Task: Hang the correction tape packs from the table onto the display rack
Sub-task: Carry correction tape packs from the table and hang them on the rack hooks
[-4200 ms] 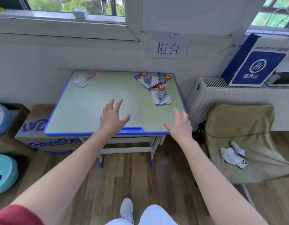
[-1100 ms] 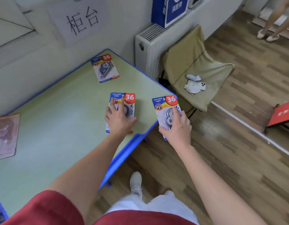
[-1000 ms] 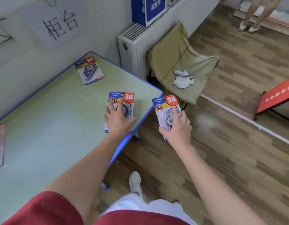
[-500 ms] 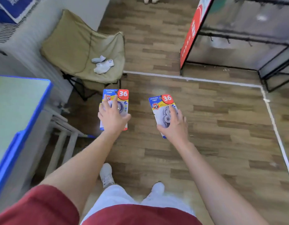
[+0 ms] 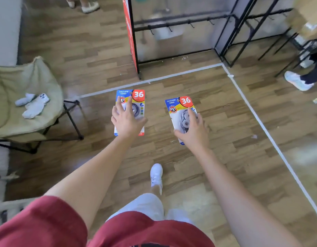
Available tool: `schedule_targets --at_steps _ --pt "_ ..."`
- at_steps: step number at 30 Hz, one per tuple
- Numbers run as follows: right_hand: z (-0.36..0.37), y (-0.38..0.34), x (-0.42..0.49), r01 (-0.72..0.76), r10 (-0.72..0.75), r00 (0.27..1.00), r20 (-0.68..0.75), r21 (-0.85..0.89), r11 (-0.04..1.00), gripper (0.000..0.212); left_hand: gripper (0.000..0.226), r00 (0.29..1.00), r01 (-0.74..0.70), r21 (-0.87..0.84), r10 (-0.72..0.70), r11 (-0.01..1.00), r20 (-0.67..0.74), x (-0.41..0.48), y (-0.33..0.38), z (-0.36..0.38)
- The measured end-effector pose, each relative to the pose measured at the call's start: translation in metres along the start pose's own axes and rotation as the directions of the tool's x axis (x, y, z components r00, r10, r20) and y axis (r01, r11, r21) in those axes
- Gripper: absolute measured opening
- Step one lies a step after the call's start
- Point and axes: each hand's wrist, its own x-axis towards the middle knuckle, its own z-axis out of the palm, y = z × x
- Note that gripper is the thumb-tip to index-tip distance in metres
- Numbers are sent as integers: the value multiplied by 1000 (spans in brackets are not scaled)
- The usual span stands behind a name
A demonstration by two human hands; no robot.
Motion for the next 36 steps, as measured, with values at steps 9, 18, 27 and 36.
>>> schedule_targets --at_steps 9,18,27,36 --pt "-68 33 137 -113 117 983 -142 39 993 84 80 989 -122 -61 126 991 73 110 136 50" --pt "-150 68 286 -109 119 950 -287 48 993 83 83 971 -240 -135 238 961 -36 214 285 92" --pt "-246 112 464 51 -53 945 -323 -16 999 85 82 953 -261 -177 225 949 -201 319 434 145" --pt "-299 98 615 228 -226 931 -286 -27 973 85 81 913 -228 -164 152 960 -378 418 514 158"
